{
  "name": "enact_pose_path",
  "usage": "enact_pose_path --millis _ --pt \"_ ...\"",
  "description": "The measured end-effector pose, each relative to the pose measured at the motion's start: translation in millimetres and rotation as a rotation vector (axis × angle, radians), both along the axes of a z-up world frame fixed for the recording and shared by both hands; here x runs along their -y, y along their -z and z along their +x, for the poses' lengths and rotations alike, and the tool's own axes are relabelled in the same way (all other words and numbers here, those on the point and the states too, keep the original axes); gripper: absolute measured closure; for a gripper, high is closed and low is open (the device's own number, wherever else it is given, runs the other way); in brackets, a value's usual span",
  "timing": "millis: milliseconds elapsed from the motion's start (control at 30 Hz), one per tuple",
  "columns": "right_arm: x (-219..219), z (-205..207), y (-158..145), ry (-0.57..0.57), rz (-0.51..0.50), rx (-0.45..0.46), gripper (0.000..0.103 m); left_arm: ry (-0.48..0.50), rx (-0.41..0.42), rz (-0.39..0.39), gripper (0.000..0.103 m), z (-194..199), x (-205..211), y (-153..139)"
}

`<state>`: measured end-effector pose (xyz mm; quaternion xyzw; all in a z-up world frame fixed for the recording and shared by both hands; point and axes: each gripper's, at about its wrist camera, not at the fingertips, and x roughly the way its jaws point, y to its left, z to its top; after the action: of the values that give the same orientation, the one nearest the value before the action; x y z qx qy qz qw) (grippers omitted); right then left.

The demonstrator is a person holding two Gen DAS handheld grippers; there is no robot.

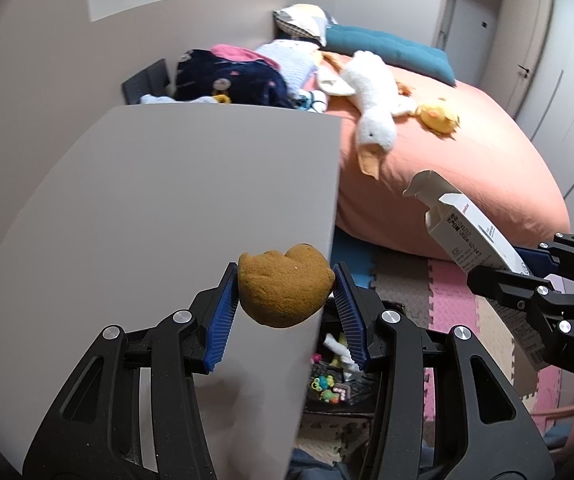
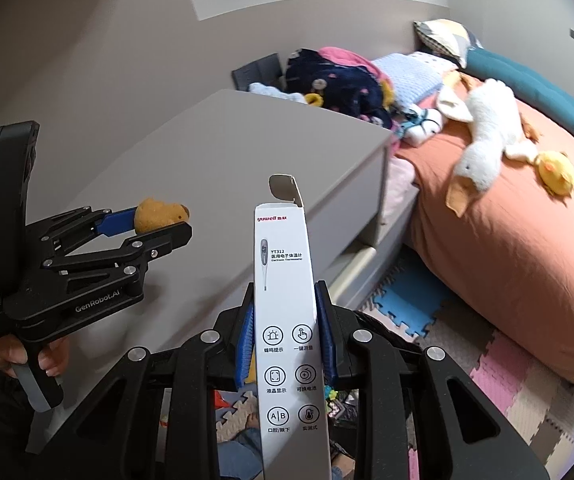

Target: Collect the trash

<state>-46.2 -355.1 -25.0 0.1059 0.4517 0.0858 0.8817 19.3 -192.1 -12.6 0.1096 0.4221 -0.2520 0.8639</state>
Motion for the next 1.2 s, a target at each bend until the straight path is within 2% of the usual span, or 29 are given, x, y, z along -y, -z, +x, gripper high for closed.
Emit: enact_pose_path --millis 667,700,733,767,800,867,933,1200 --pt "69 -51 11 0.198 -0.015 -0.046 0.074 0.233 -0.038 0.011 0.056 -34 73 8" --pt "70 -53 11 0.199 -0.016 -0.050 0.069 0.258 -0.050 0.013 0.056 -36 76 10" --pt "72 -56 11 0.203 -0.018 -0.053 0.054 0.273 -0.055 0.023 0.045 -39 79 11" --pt "74 -58 10 0.215 -0.023 -0.047 0.045 0.278 -0.053 0.036 0.032 -41 82 12" --pt "76 -61 9 0.236 -0.037 -0.040 0.034 0.273 -0.038 0.057 0.004 -42 83 13" --pt "82 -67 7 0.267 -0.042 -0.029 0.033 0.259 0.011 0.083 0.007 -45 85 13" --pt "89 -72 7 0.298 -0.032 -0.024 0.031 0.261 0.000 0.084 0.007 -45 86 14" --pt "104 -82 8 0.340 -0.023 -0.030 0.031 0.271 -0.027 0.080 0.007 -49 93 19"
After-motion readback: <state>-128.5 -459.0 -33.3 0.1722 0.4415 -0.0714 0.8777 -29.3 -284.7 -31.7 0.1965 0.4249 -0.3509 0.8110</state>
